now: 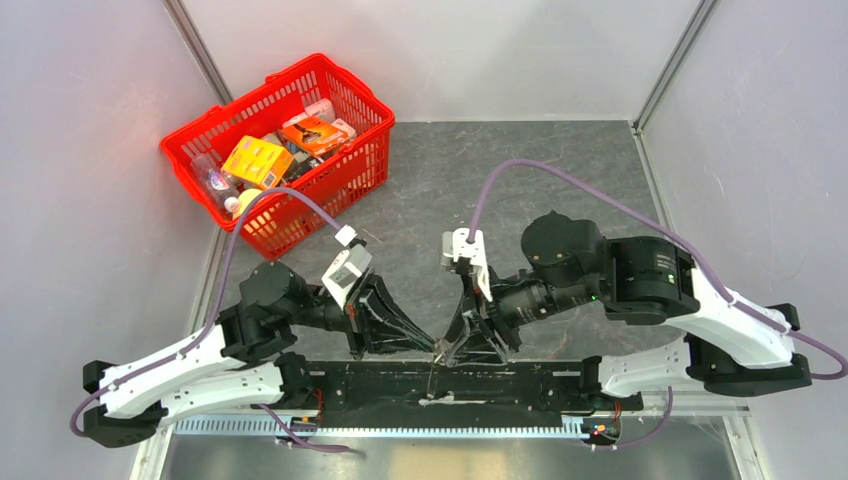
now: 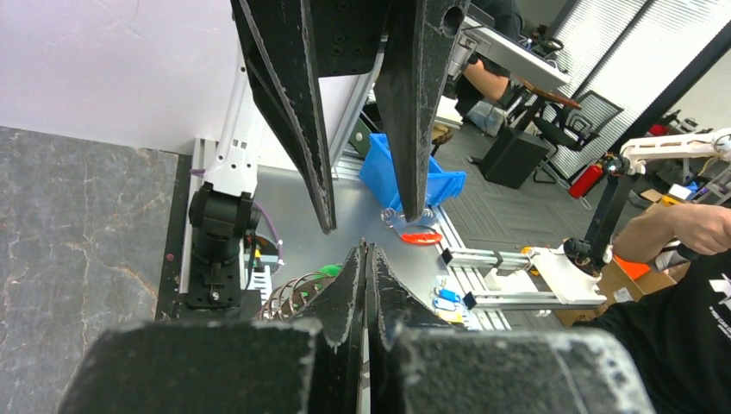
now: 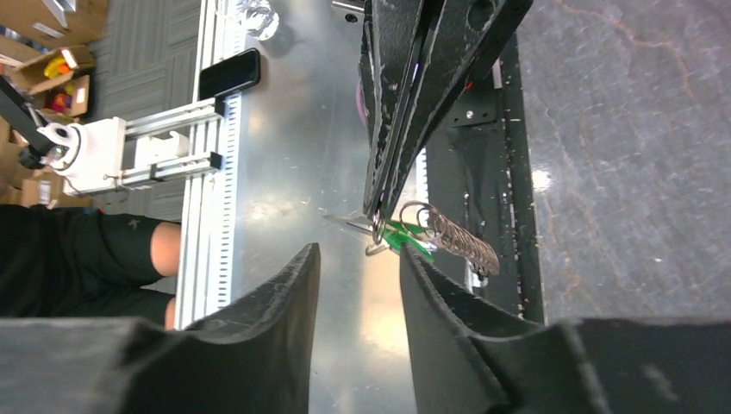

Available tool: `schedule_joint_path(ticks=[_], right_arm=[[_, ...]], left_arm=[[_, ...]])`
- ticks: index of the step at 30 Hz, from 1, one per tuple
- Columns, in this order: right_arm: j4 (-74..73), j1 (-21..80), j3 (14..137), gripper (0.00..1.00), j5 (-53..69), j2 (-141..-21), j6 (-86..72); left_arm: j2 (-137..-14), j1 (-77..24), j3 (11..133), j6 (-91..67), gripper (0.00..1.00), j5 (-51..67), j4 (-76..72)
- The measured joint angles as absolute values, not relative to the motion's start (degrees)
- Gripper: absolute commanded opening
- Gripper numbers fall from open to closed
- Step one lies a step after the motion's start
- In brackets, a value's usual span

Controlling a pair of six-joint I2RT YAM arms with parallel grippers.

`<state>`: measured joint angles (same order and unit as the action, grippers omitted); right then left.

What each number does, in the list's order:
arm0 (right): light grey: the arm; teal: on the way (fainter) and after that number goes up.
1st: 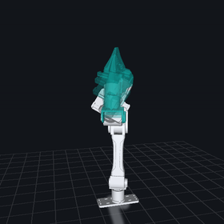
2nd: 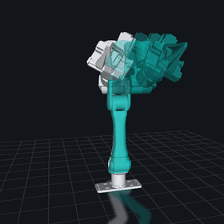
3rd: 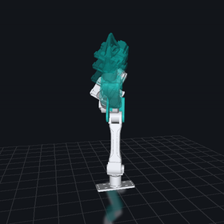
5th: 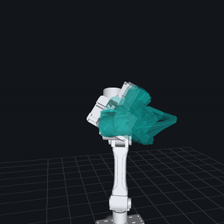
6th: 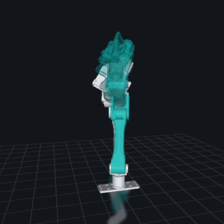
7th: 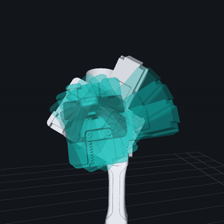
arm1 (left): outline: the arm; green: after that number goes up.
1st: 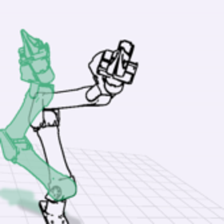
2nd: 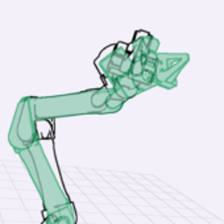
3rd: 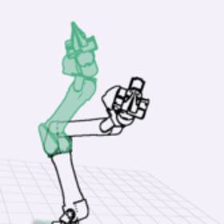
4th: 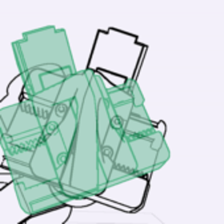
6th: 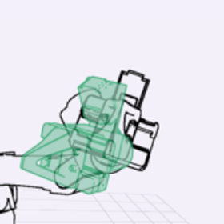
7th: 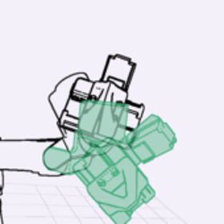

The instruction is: Put the keys on the keyring

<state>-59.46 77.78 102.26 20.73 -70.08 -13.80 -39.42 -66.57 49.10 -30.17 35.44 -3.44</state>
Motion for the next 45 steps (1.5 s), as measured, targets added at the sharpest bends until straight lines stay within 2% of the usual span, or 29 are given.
schedule_joint_path(ticks=[11, 21, 37, 45], right_arm=[[-53.6, 77.8, 95.4, 0.52, 15.4, -60.8, -15.0], [-50.7, 77.8, 92.1, 0.50, 7.6, -62.0, -13.8], [-46.0, 77.8, 90.5, 0.36, -1.6, -62.0, -12.1], [-44.0, 77.8, 90.4, 0.34, -2.6, -62.1, -11.8]], left_arm=[[-37.9, -66.6, 46.3, -31.9, 0.02, 30.3, -9.1], [-34.2, -66.6, 43.0, -34.1, 0.02, 20.8, -12.4], [-32.3, -66.6, 41.9, -35.8, 0.02, 9.3, -12.0], [-31.9, -66.6, 41.8, -36.1, 0.02, 7.3, -10.9]])
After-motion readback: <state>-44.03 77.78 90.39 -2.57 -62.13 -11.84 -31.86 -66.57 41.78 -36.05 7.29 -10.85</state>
